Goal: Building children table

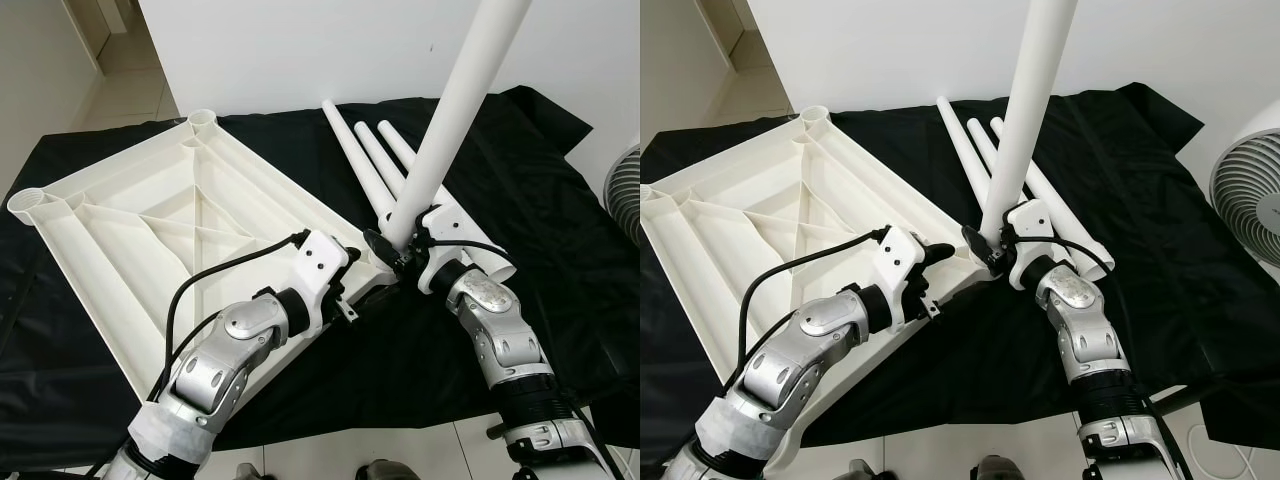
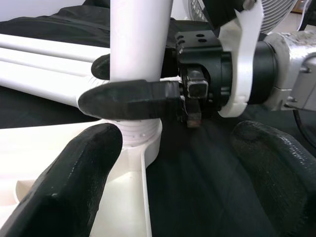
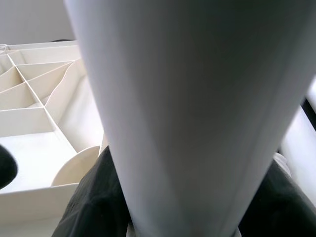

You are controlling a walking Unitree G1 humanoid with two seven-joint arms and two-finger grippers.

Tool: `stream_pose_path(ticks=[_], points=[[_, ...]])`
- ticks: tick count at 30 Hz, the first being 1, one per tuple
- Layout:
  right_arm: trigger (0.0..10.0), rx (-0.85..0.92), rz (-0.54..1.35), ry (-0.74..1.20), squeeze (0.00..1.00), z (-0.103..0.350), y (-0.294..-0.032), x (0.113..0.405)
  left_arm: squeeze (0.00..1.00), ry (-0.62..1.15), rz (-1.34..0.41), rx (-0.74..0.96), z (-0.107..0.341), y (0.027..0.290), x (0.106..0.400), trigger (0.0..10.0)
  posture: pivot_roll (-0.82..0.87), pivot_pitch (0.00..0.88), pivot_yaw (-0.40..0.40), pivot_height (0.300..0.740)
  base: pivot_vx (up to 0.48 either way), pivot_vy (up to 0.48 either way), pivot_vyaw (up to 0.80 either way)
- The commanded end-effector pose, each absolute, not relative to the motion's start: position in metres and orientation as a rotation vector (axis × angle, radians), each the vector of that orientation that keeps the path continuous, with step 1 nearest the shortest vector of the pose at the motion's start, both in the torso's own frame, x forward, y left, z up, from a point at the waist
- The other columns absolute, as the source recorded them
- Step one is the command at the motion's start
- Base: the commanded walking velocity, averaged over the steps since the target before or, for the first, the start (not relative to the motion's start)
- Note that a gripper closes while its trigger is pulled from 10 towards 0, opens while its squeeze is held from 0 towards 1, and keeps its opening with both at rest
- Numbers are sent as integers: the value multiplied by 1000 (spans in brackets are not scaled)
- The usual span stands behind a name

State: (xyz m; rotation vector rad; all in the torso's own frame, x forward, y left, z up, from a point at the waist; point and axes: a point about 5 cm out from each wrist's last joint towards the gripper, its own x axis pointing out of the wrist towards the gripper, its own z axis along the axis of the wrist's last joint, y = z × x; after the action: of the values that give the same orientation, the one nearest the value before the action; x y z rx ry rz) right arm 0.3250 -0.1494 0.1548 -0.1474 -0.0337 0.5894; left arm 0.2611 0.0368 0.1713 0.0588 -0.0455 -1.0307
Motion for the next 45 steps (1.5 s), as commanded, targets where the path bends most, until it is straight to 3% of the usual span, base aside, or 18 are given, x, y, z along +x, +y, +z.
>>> stream_pose_path(ticks=[1, 5, 7, 14, 22, 23, 25, 26, 30, 45], points=[[10000, -116, 574, 184, 0, 115, -152, 319, 0, -43, -1024, 75, 171, 39, 261, 10000, -162, 98, 82, 740, 0, 0, 0], [10000, -104, 582, 199, 0, 113, -150, 319, 0, -44, -1021, 75, 171, 39, 261, 10000, -159, 99, 78, 740, 0, 0, 0], [10000, -296, 594, 58, 0, 116, -144, 312, 0, -44, -1016, 72, 172, 40, 261, 10000, -158, 101, 76, 740, 0, 0, 0], [10000, -358, 589, -40, 0, 122, -141, 308, 0, -45, -1016, 71, 172, 40, 261, 10000, -160, 101, 77, 740, 0, 0, 0], [10000, -238, 481, 4, 0, 122, -151, 312, 0, -42, -1025, 69, 171, 39, 260, 10000, -167, 104, 85, 740, 0, 0, 0], [10000, -260, 475, -95, 0, 132, -149, 312, 0, -42, -1027, 69, 171, 38, 260, 10000, -167, 104, 85, 740, 0, 0, 0], [10000, -260, 475, -95, 0, 132, -149, 312, 0, -42, -1027, 69, 171, 38, 260, 10000, -167, 104, 85, 740, 0, 0, 0], [10000, -265, 461, -215, 0, 146, -147, 311, 0, -42, -1028, 69, 171, 38, 260, 10000, -167, 104, 85, 740, 0, 0, 0], [10000, -261, 440, -316, 0, 160, -146, 310, 0, -41, -1028, 69, 171, 38, 260, 10000, -167, 104, 85, 740, 0, 0, 0], [10000, -67, 431, -432, 0, 199, -150, 311, 0, -47, -1026, 71, 172, 38, 261, 10000, -164, 94, 77, 740, 0, 0, 0]])
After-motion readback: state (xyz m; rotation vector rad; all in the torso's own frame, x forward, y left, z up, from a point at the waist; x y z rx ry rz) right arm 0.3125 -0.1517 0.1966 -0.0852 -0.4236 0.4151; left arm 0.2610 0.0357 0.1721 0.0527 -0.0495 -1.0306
